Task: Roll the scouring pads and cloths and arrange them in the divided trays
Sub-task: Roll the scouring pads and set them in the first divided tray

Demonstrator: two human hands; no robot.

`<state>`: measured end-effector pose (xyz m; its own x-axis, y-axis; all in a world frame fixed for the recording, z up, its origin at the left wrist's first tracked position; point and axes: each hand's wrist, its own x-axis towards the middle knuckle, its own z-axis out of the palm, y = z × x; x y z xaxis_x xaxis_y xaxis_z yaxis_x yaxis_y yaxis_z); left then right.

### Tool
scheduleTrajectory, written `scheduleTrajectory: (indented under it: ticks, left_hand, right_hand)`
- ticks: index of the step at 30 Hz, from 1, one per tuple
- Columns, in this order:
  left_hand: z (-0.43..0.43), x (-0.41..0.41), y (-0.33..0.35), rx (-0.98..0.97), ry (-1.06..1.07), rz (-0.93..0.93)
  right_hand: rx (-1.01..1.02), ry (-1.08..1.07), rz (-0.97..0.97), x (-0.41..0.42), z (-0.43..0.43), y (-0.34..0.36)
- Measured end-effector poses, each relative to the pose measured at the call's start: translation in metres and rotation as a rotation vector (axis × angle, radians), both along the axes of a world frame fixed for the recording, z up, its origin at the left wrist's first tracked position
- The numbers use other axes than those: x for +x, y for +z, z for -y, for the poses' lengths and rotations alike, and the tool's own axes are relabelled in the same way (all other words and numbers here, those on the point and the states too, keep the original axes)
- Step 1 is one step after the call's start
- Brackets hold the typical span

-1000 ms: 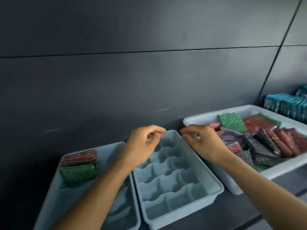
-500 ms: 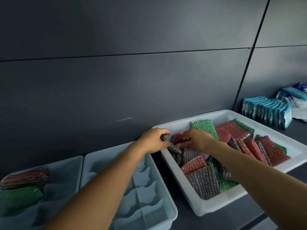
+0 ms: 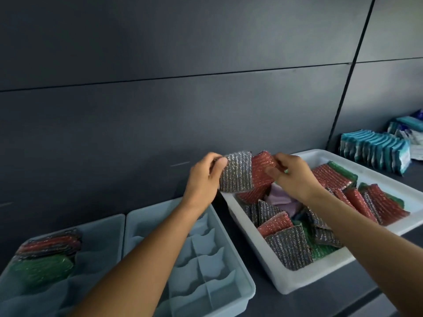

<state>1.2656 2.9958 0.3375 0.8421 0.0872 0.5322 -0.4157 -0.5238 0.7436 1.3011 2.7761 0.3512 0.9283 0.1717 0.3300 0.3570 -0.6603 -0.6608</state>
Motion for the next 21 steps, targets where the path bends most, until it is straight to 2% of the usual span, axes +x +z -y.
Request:
scheduleTrajectory:
  ticks: [3,7,9,13,15,21]
  left_hand:
    - [-0.020,-0.022,0.002,-0.149,0.059,0.030]
    - [-0.056,-0.052,0.002,-0.210,0.187,0.027]
    - [-0.076,-0.068,-0.001,-0.261,0.232,0.021]
    - [-0.120,-0.108,-0.009,-0.416,0.261,-0.040]
    - [-0.146,-0.127,-0.014,-0.478,0.261,-0.074]
    - [-0.216,-0.185,-0.020,-0.437,0.269,-0.050]
  right_hand:
    - [0.124,0.001,0.069,-0.022,-0.015,0.008]
    - [0.342,0.043,0.049,-0.052,-0.054,0.014]
    - [0.351,0.097,0.065,-0.068,-0.078,0.016]
    - [0.460,0.200,-0.074,-0.096,-0.134,0.011]
    - [0.446,0.218,-0.095,-0.106,-0.163,0.002]
    - [0.415,0.293,-0.138,-0.140,-0.234,-0.021]
